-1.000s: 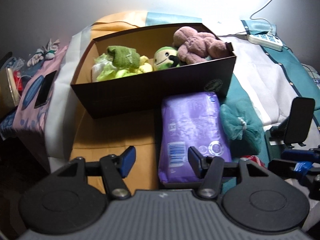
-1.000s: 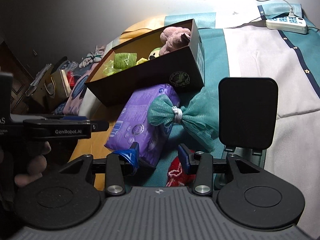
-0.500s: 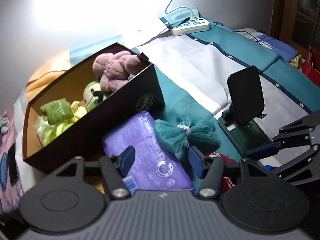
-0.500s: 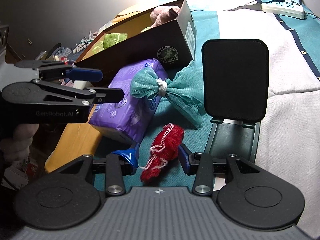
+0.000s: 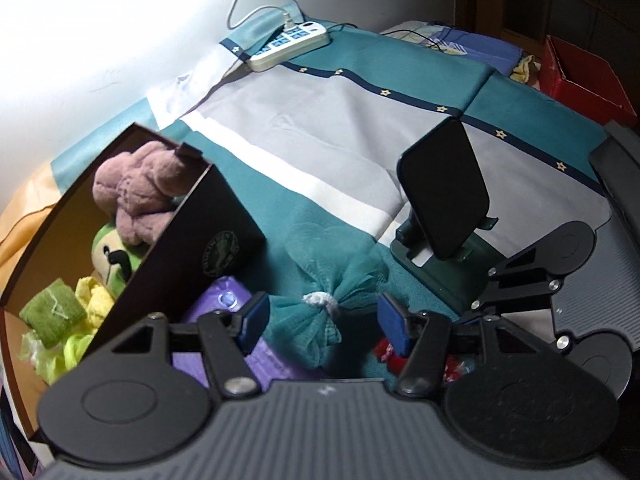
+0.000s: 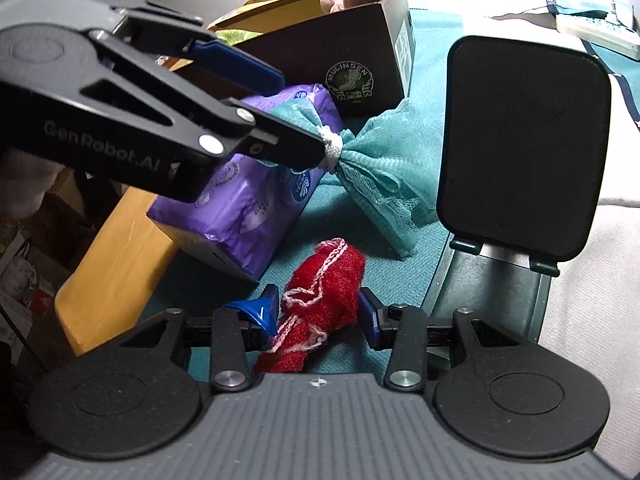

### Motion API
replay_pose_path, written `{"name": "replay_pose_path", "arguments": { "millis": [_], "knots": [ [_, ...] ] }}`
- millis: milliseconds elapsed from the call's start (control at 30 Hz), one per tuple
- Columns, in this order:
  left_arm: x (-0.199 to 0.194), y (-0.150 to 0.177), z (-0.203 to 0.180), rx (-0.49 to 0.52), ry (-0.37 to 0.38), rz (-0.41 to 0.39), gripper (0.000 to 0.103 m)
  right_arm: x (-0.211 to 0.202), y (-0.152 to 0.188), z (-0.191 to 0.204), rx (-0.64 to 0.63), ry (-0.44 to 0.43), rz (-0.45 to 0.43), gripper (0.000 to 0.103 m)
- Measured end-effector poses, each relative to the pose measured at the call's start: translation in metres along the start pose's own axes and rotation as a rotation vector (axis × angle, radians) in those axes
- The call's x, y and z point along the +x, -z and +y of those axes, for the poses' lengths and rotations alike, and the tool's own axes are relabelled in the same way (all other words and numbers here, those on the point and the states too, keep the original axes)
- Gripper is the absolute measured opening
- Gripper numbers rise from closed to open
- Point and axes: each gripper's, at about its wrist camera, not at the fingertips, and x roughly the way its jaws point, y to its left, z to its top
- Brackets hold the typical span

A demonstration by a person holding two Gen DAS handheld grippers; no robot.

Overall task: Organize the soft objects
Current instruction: 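Grasp the teal mesh bow with the left gripper while the right grasps the red knit sock, then carry the teal mesh bow and red sock into the box and release them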

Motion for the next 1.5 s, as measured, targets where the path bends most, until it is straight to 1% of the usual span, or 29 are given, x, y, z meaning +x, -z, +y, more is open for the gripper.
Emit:
{"name": "replay_pose_path", "arguments": {
  "millis": [167,267,367,433,467,533,567,633,667,700,833,933,1133,1233,1333,1433,1500],
  "knots": [
    [0.017,-0.009,0.001,0.045,0.028,0.040,0.060,-0.001,0.002,-0.008,-0.006,-0.024,-0.009,0.018],
    [0.027,-0.010,-0.001,0.078,0.040,0.070,0.060,-0.004,0.004,-0.012,0.001,-0.032,-0.014,0.016],
    [0.036,-0.010,-0.001,0.094,0.050,0.094,0.060,-0.004,0.005,-0.016,0.015,-0.045,-0.018,0.016],
    [0.040,-0.011,-0.002,0.100,0.056,0.101,0.051,-0.005,0.005,-0.019,0.031,-0.054,-0.021,0.015],
    [0.041,-0.011,-0.003,0.103,0.063,0.106,0.044,-0.006,0.005,-0.021,0.040,-0.056,-0.023,0.014],
    [0.042,-0.010,-0.003,0.106,0.063,0.106,0.044,-0.008,0.006,-0.025,0.065,-0.069,-0.026,0.014],
    [0.043,-0.010,-0.004,0.107,0.060,0.105,0.041,-0.009,0.006,-0.028,0.078,-0.075,-0.028,0.014],
    [0.043,-0.008,-0.003,0.103,0.051,0.105,0.033,-0.011,0.007,-0.031,0.094,-0.082,-0.031,0.014],
    [0.044,-0.008,-0.003,0.096,0.046,0.107,0.021,-0.011,0.007,-0.031,0.095,-0.082,-0.033,0.014],
    [0.044,-0.007,-0.002,0.087,0.044,0.108,0.018,-0.012,0.007,-0.031,0.096,-0.081,-0.035,0.014],
    [0.039,-0.001,-0.008,0.087,0.024,0.086,0.015,-0.013,0.007,-0.031,0.095,-0.073,-0.040,0.012],
    [0.030,0.002,-0.010,0.062,0.011,0.058,0.014,-0.014,0.007,-0.029,0.106,-0.066,-0.040,0.010],
    [0.005,0.006,0.007,-0.097,-0.008,-0.026,0.013,-0.019,0.011,-0.032,0.159,-0.054,-0.059,0.007],
    [-0.018,0.011,0.017,-0.185,0.013,-0.093,0.013,-0.025,0.013,-0.032,0.177,-0.061,-0.067,0.007],
    [-0.042,0.015,0.023,-0.246,0.013,-0.163,0.013,-0.029,0.011,-0.028,0.187,-0.066,-0.079,0.007],
    [-0.066,0.018,0.031,-0.299,-0.010,-0.233,0.013,-0.034,0.008,-0.024,0.197,-0.079,-0.094,0.007],
    [-0.081,0.021,0.043,-0.340,-0.037,-0.279,0.013,-0.038,0.005,-0.021,0.202,-0.088,-0.108,0.007]
  ]
}}
